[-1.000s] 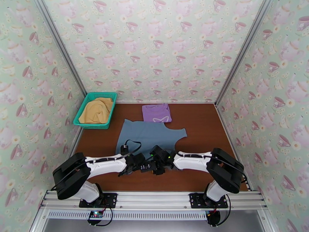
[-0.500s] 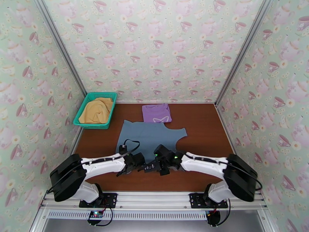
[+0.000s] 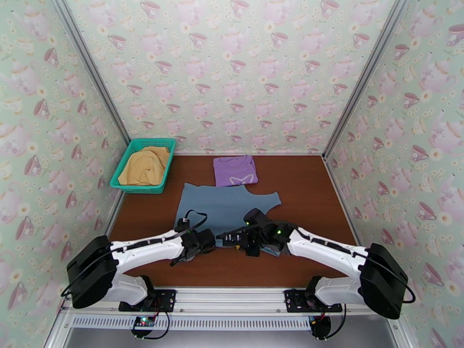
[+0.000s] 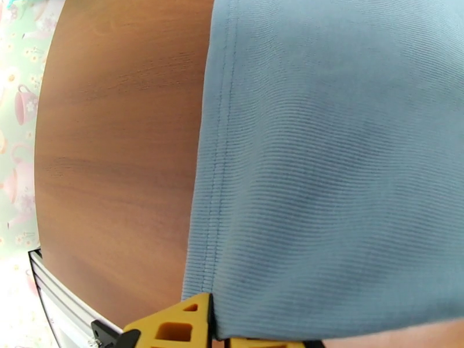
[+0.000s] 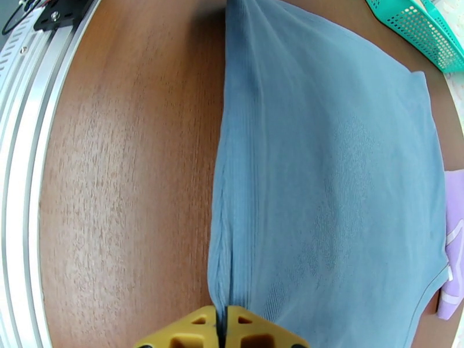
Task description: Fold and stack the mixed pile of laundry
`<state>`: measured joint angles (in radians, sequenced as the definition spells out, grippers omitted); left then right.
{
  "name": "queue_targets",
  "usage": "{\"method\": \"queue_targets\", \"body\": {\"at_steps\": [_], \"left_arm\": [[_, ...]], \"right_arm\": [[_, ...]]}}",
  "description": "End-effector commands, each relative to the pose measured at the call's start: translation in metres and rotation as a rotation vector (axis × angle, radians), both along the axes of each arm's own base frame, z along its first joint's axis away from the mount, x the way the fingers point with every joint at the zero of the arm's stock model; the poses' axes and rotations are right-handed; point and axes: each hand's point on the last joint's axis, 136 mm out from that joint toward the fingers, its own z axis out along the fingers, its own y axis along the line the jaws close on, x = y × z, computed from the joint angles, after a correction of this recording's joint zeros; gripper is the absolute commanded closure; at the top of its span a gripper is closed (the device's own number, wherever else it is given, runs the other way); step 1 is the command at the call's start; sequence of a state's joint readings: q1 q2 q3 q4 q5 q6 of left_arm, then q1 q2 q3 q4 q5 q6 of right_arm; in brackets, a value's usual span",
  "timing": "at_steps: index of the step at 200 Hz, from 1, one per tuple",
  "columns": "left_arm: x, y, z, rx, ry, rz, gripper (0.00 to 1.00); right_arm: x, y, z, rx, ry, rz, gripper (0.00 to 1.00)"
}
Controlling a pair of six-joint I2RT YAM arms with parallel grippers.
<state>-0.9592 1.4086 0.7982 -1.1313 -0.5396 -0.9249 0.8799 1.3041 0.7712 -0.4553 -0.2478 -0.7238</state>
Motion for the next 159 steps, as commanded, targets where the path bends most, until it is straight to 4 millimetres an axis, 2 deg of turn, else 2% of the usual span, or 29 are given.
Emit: {"method": "queue_targets", "body": {"at_steps": [1, 48, 70, 91, 99, 159], "left_arm": [[-0.003, -0.009, 0.015, -0.019, 0.060, -0.058, 0.87], [0.006, -0.019, 0.021, -0.033, 0.190, -0.124, 0.91], [0.015, -0.013, 0.013, -0.039, 0.252, -0.102, 0.93], [0.021, -0.019, -0.004, -0.102, 0.331, -0.103, 0.94], [0.032, -0.027, -0.002, -0.116, 0.331, -0.113, 0.94], [0.073, -0.029, -0.023, -0.012, 0.446, -0.144, 0.92]], "right_arm": [[-0.001, 0.002, 0.004, 0.039, 0.064, -0.019, 1.00], [0.009, 0.000, 0.000, 0.055, 0.199, -0.073, 1.00], [0.020, -0.002, -0.003, 0.051, 0.234, -0.108, 1.00], [0.031, -0.003, -0.006, 0.051, 0.256, -0.140, 1.00], [0.035, -0.004, -0.007, 0.048, 0.258, -0.151, 1.00], [0.059, -0.008, -0.016, 0.031, 0.276, -0.205, 1.00]]}}
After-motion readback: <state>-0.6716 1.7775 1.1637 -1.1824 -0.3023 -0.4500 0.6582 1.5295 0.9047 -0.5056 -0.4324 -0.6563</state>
